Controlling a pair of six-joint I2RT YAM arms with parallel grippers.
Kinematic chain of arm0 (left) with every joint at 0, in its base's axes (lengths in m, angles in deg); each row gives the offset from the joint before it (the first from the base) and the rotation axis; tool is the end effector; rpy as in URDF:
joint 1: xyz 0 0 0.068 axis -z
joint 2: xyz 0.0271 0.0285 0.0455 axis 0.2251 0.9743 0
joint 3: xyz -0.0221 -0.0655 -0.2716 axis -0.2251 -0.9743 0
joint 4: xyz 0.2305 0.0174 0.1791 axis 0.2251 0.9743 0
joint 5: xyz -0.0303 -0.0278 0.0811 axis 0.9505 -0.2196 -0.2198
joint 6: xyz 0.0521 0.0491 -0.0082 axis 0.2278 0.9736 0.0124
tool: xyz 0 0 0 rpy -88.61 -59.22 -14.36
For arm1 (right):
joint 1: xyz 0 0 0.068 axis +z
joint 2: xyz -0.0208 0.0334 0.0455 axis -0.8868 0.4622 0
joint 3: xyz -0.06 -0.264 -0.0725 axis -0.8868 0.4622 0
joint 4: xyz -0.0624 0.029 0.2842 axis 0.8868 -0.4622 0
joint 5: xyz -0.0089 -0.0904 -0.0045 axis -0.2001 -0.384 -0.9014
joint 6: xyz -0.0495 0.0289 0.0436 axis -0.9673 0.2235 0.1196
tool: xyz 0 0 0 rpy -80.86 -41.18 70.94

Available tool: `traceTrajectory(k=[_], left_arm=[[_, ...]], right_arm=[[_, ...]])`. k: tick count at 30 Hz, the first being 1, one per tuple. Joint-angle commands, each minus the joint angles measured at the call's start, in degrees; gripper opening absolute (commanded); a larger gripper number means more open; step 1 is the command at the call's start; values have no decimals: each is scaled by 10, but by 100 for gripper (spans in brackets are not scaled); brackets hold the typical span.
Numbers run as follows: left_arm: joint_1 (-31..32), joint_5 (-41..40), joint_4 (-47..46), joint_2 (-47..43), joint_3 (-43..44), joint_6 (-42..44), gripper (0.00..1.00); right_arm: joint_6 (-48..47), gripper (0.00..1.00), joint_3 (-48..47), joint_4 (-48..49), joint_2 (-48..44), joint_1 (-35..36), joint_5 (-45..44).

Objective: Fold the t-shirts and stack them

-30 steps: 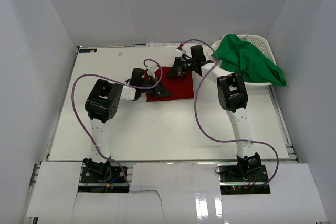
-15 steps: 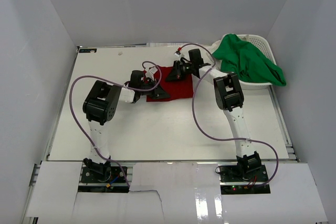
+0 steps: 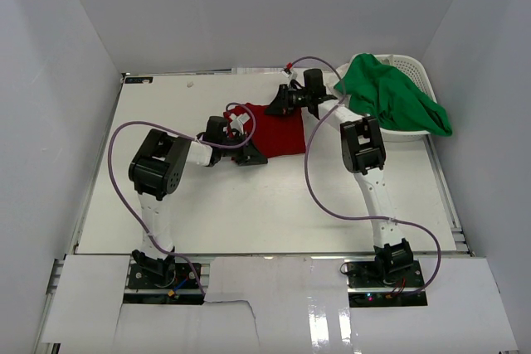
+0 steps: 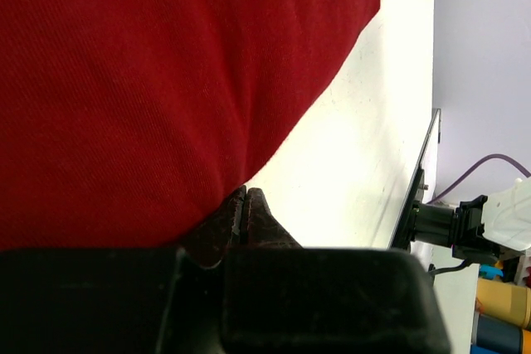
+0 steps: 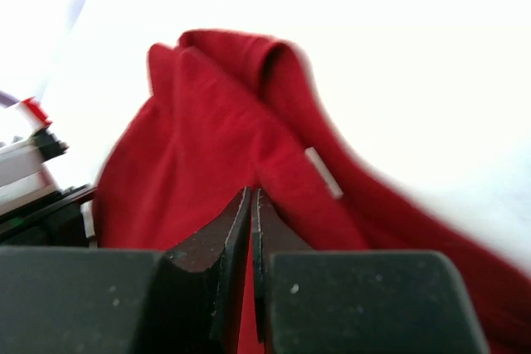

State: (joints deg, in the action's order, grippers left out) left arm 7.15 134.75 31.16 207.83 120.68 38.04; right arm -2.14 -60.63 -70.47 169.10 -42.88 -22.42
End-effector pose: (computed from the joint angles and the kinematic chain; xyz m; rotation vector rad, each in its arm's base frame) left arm 0.3890 -0.1880 0.0630 0.1662 2.4075 -1.3758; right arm 0.5825 0.2568 0.1010 -0.5817 1.9951 1.3451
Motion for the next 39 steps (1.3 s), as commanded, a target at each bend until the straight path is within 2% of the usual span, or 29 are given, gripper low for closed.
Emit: traceTrajectory(k=[1,5,8,14,17,19,22,28,39], left_arm=[[2,-34,54,-8,-15,22,0],[2,-36,54,-19,-14,22,0],[2,-35,54,-34,-1,15,0],[2,-23,61,-79,35,-12,0],[1,-36,86,-112,68,-9,0],[-2,-49,129,-126,96,-2,0],[-18,-46,145,-127,148,-6,0],[-72,-10,152,-66,219,-20,0],[-79,-17,212,81,372,36,0]], right_arm=[[-60,9,-31,34,-24,-9,-62],[-65,8,-70,29,-37,-18,-72],[-79,8,-60,9,-95,-19,-71],[-85,8,55,-53,-213,-19,-37],[-79,8,98,-116,-239,-18,-8],[-84,8,144,-136,-252,-12,0],[-100,8,212,-143,-285,-6,-6],[-101,8,274,-132,-297,-3,11],[-99,8,293,-118,-257,4,19]])
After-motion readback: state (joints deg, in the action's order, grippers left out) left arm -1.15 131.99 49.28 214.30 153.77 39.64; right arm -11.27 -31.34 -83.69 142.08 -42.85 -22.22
